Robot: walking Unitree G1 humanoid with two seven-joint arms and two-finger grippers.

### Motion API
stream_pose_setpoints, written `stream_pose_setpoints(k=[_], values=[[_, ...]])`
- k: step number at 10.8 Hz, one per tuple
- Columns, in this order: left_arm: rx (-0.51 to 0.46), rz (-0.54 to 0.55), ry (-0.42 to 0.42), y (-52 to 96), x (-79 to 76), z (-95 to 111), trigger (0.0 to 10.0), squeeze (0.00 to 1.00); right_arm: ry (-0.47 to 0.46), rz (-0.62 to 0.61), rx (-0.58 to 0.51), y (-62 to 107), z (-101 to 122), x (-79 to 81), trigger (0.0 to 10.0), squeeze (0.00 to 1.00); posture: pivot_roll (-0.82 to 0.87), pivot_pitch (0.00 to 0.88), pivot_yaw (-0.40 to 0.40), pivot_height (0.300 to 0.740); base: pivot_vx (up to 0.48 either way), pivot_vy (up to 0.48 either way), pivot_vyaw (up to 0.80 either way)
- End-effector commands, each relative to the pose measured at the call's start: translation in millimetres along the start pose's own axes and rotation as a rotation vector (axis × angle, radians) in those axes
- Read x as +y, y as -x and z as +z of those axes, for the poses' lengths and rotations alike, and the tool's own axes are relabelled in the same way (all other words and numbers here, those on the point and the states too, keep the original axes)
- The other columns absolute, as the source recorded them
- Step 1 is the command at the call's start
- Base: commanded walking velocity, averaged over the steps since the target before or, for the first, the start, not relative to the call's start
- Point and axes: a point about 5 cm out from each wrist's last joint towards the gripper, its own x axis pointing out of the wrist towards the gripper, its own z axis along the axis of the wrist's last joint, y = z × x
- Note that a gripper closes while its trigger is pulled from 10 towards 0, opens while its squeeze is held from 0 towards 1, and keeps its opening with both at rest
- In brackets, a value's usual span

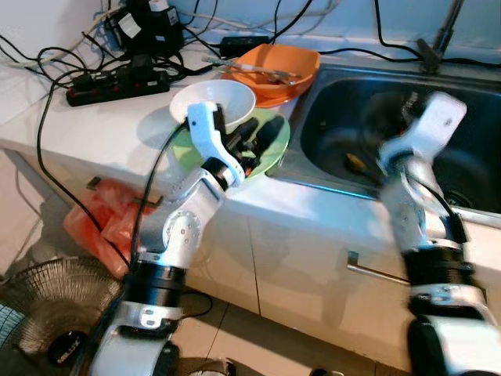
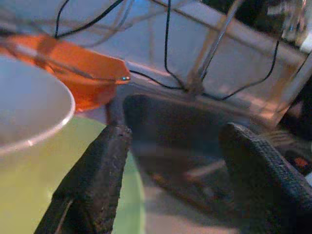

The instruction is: Kitchen organization

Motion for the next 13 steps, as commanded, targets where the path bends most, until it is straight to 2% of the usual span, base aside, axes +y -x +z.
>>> stream_pose_setpoints(k=[1, 2, 3, 4, 6, 7, 8, 10, 13], values=[[0.014, -0.027, -0.095, 0.9, -3.0, 2, 10.0, 1.0, 0.13, 0.034, 0.031, 0.5, -12, 0.9, 0.0, 0.0, 0.11, 0.061, 0.124, 0.74, 0.0, 0.0, 0.0], [0.027, -0.027, -0.115, 1.4, -1.5, 2, 10.0, 1.0, 0.188, 0.038, 0.043, 0.2, -17, -2.9, 0.0, 0.0, 0.11, 0.061, 0.124, 0.74, 0.0, 0.0, 0.0], [0.042, -0.044, -0.152, 1.6, -1.0, 2, 10.0, 1.0, 0.278, 0.064, 0.073, -0.5, -25, -7.1, 2.9, 0.0, 0.11, 0.06, 0.124, 0.74, 0.0, 0.0, 0.0], [0.112, -0.064, -0.233, 5.3, 5.3, -1, 10.0, 1.0, 0.37, 0.087, 0.126, -2.0, -36, -14.9, 10.0, 0.0, 0.12, 0.06, 0.124, 0.74, 0.0, 0.0, 0.0], [0.179, -0.093, -0.275, 9.0, 4.2, -6, 10.0, 1.0, 0.433, 0.11, 0.141, -3.3, -40, -14.6, 10.0, 0.0, 0.12, 0.058, 0.124, 0.74, 0.0, 0.0, 0.0], [0.203, -0.098, -0.295, 10.1, 3.7, -8, 10.0, 1.0, 0.434, 0.127, 0.143, -3.4, -41, -13.0, 10.0, 0.0, 0.12, 0.057, 0.125, 0.74, 0.0, 0.0, 0.0], [0.215, -0.096, -0.32, 10.6, 4.4, -8, 10.0, 1.0, 0.426, 0.136, 0.146, -3.5, -42, -12.0, 10.0, 1.0, 0.12, 0.058, 0.125, 0.74, 0.0, 0.0, 0.0], [0.219, -0.068, -0.353, 8.6, 12.0, -1, 10.0, 1.0, 0.395, 0.183, 0.141, -3.1, -44, -3.4, 10.0, 1.0, 0.12, 0.057, 0.127, 0.74, 0.0, 0.0, 0.0], [0.226, -0.054, -0.361, 9.9, 15.4, 3, 10.0, 1.0, 0.349, 0.242, 0.071, -5.1, -31, 10.1, 10.0, 1.0, 0.12, 0.06, 0.129, 0.74, 0.0, 0.0, 0.0]])
